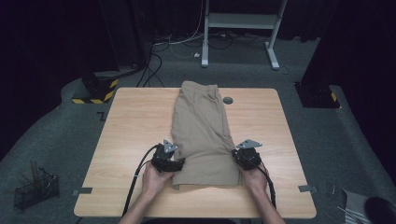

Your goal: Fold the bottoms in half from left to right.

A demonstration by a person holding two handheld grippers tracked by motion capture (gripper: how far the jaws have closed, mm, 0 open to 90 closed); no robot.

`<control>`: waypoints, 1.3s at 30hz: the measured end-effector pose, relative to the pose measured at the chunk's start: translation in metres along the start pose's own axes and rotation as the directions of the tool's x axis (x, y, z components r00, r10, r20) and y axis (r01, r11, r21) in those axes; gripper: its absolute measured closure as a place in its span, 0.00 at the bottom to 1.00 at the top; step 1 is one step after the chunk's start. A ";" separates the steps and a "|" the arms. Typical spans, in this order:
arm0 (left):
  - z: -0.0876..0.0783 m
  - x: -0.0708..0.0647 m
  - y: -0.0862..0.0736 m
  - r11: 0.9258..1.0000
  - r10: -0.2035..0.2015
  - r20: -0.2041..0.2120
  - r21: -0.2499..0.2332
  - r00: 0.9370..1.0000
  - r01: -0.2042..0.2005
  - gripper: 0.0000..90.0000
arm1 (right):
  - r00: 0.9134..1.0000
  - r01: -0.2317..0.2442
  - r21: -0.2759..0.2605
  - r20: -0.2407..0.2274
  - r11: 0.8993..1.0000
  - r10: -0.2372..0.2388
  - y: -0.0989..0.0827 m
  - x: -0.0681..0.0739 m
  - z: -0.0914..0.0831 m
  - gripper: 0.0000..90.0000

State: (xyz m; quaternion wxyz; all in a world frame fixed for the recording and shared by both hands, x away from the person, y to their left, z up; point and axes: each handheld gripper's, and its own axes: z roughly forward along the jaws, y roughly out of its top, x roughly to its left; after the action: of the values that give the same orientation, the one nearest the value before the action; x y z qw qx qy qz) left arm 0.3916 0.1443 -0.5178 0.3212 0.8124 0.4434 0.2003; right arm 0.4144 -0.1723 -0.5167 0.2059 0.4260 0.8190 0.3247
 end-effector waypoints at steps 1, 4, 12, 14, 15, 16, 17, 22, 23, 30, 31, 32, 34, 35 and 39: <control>-0.001 -0.001 0.000 1.000 0.002 -0.005 0.000 1.000 -0.002 0.34 | 1.000 0.007 -0.001 0.003 1.000 -0.007 0.000 0.001 0.000 0.97; -0.004 -0.004 -0.003 1.000 0.002 -0.009 -0.001 1.000 -0.002 0.35 | 1.000 0.009 0.002 -0.002 1.000 -0.009 -0.002 0.003 -0.002 0.97; -0.034 -0.010 -0.041 0.998 -0.051 0.030 -0.032 0.998 0.052 0.35 | 0.996 0.051 -0.013 -0.066 0.999 -0.051 -0.024 0.029 -0.025 0.96; -0.040 -0.011 -0.045 0.999 -0.037 0.039 -0.027 0.999 0.038 0.35 | 0.994 0.060 -0.008 -0.090 0.998 -0.061 -0.028 0.034 -0.030 0.95; -0.041 -0.011 -0.046 0.999 -0.044 0.047 -0.025 0.998 0.045 0.35 | 0.993 0.060 -0.007 -0.099 0.998 -0.060 -0.028 0.034 -0.031 0.93; -0.042 -0.009 -0.046 0.998 -0.048 0.052 -0.031 0.997 0.050 0.35 | 0.993 0.053 -0.011 -0.109 0.999 -0.053 -0.028 0.033 -0.032 0.91; -0.043 -0.006 -0.045 0.997 -0.058 0.050 -0.042 0.997 0.060 0.35 | 0.992 0.039 -0.022 -0.116 0.999 -0.041 -0.027 0.031 -0.033 0.90; -0.040 0.014 -0.025 0.983 -0.130 0.070 -0.122 0.989 0.138 0.34 | 0.994 -0.023 -0.099 -0.104 0.995 0.013 -0.011 0.017 -0.033 0.80; -0.038 0.017 -0.020 0.981 -0.138 0.068 -0.132 0.988 0.146 0.34 | 0.994 -0.030 -0.106 -0.103 0.994 0.019 -0.008 0.015 -0.031 0.80; -0.011 0.019 -0.003 0.990 -0.111 0.004 -0.087 0.994 0.111 0.33 | 0.992 -0.067 -0.090 -0.112 0.994 0.057 0.016 0.007 -0.002 0.75; -0.008 0.019 -0.004 0.992 -0.105 -0.002 -0.077 0.994 0.105 0.33 | 0.992 -0.068 -0.077 -0.116 0.995 0.058 0.018 0.009 0.003 0.74; -0.006 0.018 -0.004 0.992 -0.107 -0.004 -0.070 0.994 0.107 0.33 | 0.991 -0.066 -0.070 -0.120 0.995 0.057 0.019 0.010 0.007 0.74; -0.001 0.018 -0.007 0.993 -0.107 -0.008 -0.057 0.994 0.107 0.32 | 0.989 -0.063 -0.065 -0.138 0.996 0.054 0.021 0.013 0.012 0.74; 0.001 0.018 -0.008 0.992 -0.115 -0.005 -0.054 0.993 0.114 0.32 | 0.988 -0.061 -0.067 -0.143 0.996 0.051 0.021 0.015 0.013 0.74; 0.002 0.017 -0.011 0.993 -0.104 -0.014 -0.064 0.995 0.103 0.32 | 0.987 -0.049 -0.069 -0.155 0.996 0.037 0.023 0.020 0.014 0.75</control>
State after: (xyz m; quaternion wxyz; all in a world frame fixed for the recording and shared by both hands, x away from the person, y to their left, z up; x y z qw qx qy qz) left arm 0.3950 0.1621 -0.5257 0.3526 0.7762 0.4811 0.2044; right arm 0.4251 -0.1405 -0.5115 0.1504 0.4095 0.8107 0.3904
